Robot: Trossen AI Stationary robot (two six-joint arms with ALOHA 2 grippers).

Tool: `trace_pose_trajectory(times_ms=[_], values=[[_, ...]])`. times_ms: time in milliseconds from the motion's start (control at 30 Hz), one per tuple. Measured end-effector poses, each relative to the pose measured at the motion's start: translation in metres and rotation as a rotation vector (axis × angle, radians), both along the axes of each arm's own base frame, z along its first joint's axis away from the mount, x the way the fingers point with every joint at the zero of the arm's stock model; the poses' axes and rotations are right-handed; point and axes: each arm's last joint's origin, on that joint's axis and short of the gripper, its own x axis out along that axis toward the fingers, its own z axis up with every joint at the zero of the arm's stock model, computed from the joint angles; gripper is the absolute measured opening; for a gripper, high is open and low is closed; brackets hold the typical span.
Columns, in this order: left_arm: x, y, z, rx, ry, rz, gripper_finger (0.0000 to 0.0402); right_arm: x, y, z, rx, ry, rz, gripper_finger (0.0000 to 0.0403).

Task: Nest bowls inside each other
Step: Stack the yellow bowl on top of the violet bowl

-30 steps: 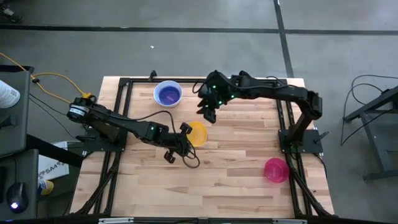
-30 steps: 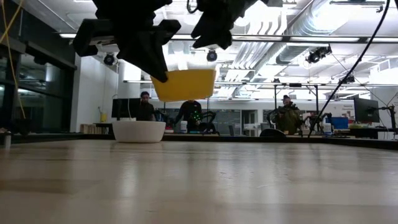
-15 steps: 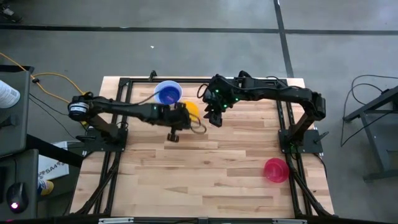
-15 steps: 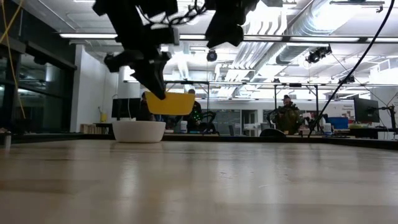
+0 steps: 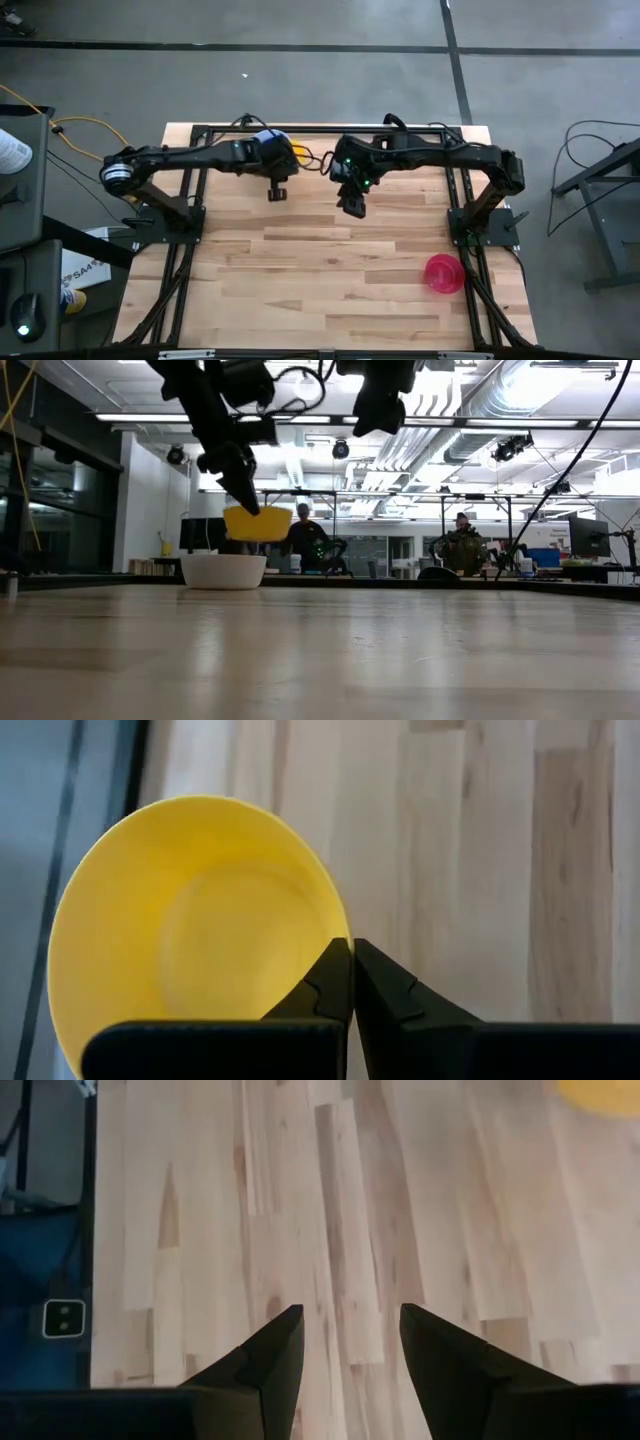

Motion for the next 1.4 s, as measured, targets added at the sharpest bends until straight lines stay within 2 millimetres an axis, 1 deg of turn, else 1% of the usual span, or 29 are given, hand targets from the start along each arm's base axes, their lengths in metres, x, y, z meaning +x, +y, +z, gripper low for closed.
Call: trace_pose_trajectory(times_ms=[100, 267, 433, 600, 733, 967, 1100, 1400], values=[[-0.012, 0.006, 0.004, 0.008, -0.028, 0.032, 0.0, 0.0, 0.003, 0.0, 0.0, 0.002, 0.011, 0.016], [-0.046, 0.015, -0.015, -0.018, -0.055, 0.126, 0.0, 0.0, 0.009, 0.0, -0.001, 0.006, 0.028, 0.016], [-0.068, 0.014, -0.018, 0.002, -0.124, 0.168, 0.0, 0.002, 0.009, 0.0, -0.004, -0.009, 0.031, 0.016], [-0.069, 0.013, -0.017, 0.033, -0.121, 0.141, 0.0, 0.004, 0.008, 0.002, -0.007, -0.042, 0.028, 0.016], [-0.063, 0.016, -0.024, 0.049, -0.097, 0.12, 0.0, 0.007, 0.008, 0.004, -0.008, -0.071, 0.025, 0.016], [-0.061, 0.033, -0.04, 0.04, -0.027, 0.178, 0.0, 0.007, 0.009, 0.004, 0.009, -0.071, 0.014, 0.016], [-0.06, 0.041, -0.043, 0.039, -0.032, 0.192, 0.0, 0.007, 0.009, 0.004, 0.009, -0.071, 0.013, 0.016], [-0.058, 0.041, -0.044, 0.035, -0.048, 0.149, 0.0, 0.007, 0.009, 0.004, 0.007, -0.071, 0.013, 0.016]])
